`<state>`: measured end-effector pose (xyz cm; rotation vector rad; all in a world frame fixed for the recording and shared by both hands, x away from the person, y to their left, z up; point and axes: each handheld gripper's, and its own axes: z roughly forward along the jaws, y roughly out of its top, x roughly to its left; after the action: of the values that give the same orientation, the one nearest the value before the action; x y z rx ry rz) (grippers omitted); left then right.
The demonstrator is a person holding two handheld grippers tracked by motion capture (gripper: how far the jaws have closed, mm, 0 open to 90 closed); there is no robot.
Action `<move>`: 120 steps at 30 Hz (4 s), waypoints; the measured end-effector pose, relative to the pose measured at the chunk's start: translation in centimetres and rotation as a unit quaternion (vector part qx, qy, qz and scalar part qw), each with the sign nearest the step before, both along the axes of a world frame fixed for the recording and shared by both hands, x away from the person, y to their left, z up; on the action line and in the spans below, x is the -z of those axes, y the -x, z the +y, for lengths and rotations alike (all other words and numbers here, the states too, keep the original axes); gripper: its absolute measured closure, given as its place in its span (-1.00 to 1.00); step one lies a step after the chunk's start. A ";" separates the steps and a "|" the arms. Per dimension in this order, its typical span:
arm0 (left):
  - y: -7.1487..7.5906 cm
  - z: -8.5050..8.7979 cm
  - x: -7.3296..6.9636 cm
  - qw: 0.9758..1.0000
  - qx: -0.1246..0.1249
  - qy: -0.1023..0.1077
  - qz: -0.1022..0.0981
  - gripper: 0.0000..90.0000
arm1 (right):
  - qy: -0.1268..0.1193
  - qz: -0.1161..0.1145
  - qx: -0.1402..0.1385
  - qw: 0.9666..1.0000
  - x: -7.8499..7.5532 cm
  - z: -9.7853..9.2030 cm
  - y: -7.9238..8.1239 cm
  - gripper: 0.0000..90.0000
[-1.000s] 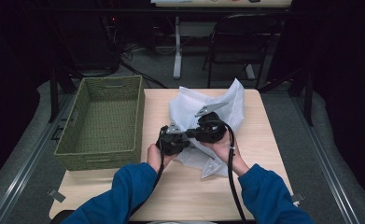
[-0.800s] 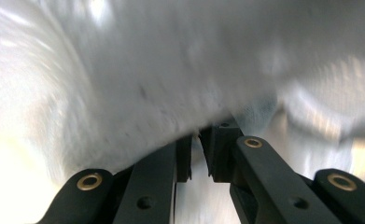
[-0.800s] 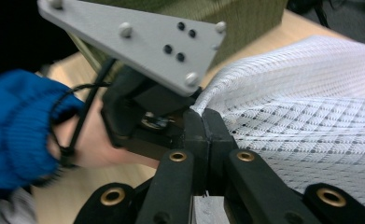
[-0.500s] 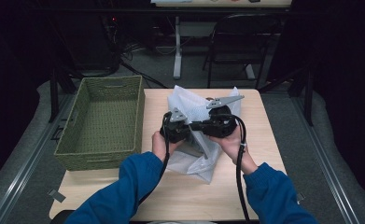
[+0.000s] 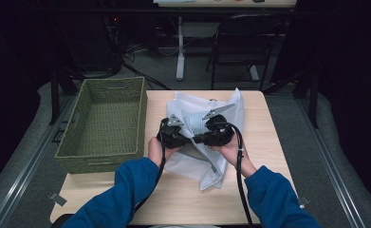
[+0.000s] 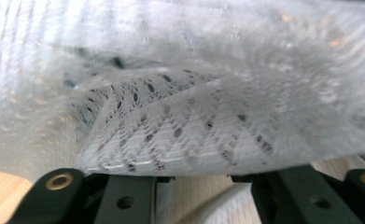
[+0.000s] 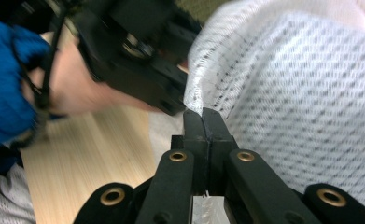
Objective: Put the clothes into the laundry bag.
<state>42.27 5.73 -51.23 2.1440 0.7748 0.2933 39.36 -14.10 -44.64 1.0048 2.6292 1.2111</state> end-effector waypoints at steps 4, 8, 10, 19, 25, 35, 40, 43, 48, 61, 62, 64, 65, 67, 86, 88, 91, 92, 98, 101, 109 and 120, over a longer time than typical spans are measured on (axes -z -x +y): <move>1.1 0.7 -0.2 0.999 0.028 -0.041 0.005 0.17 | 0.013 0.010 -0.003 1.000 0.7 -0.4 -0.1 1.00; 2.5 1.8 -0.9 0.997 0.042 -0.060 -0.005 0.05 | 0.018 0.009 -0.004 1.000 0.6 -0.6 0.1 1.00; 3.2 2.4 -1.3 0.997 0.032 -0.064 -0.018 -0.05 | 0.019 0.007 -0.006 1.000 0.5 -0.6 0.2 1.00; 3.3 1.8 -2.0 0.996 -0.015 -0.067 -0.060 -0.12 | 0.020 0.000 -0.018 1.000 -0.5 -0.9 1.1 1.00; 3.3 0.8 -2.1 0.994 0.018 -0.078 -0.080 0.60 | 0.028 0.004 -0.028 0.999 -0.7 -1.2 1.5 1.00; 4.3 0.5 -1.3 0.985 0.089 -0.133 -0.062 1.00 | 0.065 0.006 -0.035 0.997 0.6 -1.5 1.7 1.00; 4.8 0.6 -0.6 0.980 0.113 -0.155 -0.044 1.00 | 0.089 0.009 -0.042 0.995 1.9 -1.4 2.1 1.00; 4.8 0.5 0.0 0.976 0.132 -0.171 -0.024 1.00 | 0.112 0.010 -0.044 0.993 3.2 -1.2 2.1 1.00; 4.7 0.1 1.6 0.969 0.150 -0.197 0.010 1.00 | 0.146 0.020 -0.046 0.988 5.5 -0.8 1.6 1.00; 4.3 -0.4 3.4 0.961 0.160 -0.223 0.042 0.98 | 0.178 0.017 -0.047 0.983 8.3 -0.6 1.1 1.00; 4.3 -0.4 3.5 0.961 0.160 -0.221 0.046 0.98 | 0.180 0.018 -0.044 0.983 8.5 -0.5 1.1 1.00; 4.2 -0.5 3.6 0.959 0.162 -0.226 0.050 0.98 | 0.188 0.023 -0.045 0.981 9.0 -0.4 1.1 1.00; 4.2 -0.5 3.7 0.959 0.163 -0.226 0.052 0.98 | 0.193 0.023 -0.044 0.980 9.2 -0.3 1.1 1.00; 4.1 -0.5 3.9 0.958 0.163 -0.228 0.056 0.98 | 0.196 0.027 -0.045 0.979 9.6 -0.3 0.9 1.00; 4.1 -0.1 3.4 0.957 0.169 -0.215 0.094 0.12 | 0.190 0.051 -0.077 0.977 8.8 -0.9 1.0 0.14; 4.3 0.1 3.0 0.959 0.162 -0.213 0.097 -0.09 | 0.185 0.054 -0.080 0.978 8.3 -1.0 1.2 0.00; 4.6 0.6 2.3 0.961 0.155 -0.210 0.092 -0.26 | 0.173 0.054 -0.077 0.980 7.6 -1.1 1.4 -0.24; 4.6 0.7 2.0 0.961 0.154 -0.209 0.091 -0.30 | 0.170 0.053 -0.074 0.981 7.4 -1.1 1.5 -0.27; 5.4 2.2 0.0 0.969 0.146 -0.185 0.079 -0.58 | 0.158 0.041 -0.058 0.985 6.0 -1.4 2.1 -0.49; 6.1 2.8 -1.2 0.972 0.142 -0.174 0.067 -0.65 | 0.147 0.033 -0.041 0.988 5.1 -2.0 2.5 -0.57; 8.2 5.3 -4.5 0.980 0.130 -0.147 0.038 -0.68 | 0.113 0.001 -0.004 0.994 2.5 -4.5 4.9 -0.78; 11.3 10.0 -7.0 0.987 0.083 -0.135 0.012 -0.75 | 0.095 -0.021 0.028 0.995 0.6 -7.2 9.0 -0.92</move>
<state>30.94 15.76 -44.18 2.4549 0.5918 0.3005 30.37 -21.29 -45.28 0.9999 2.6047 0.9390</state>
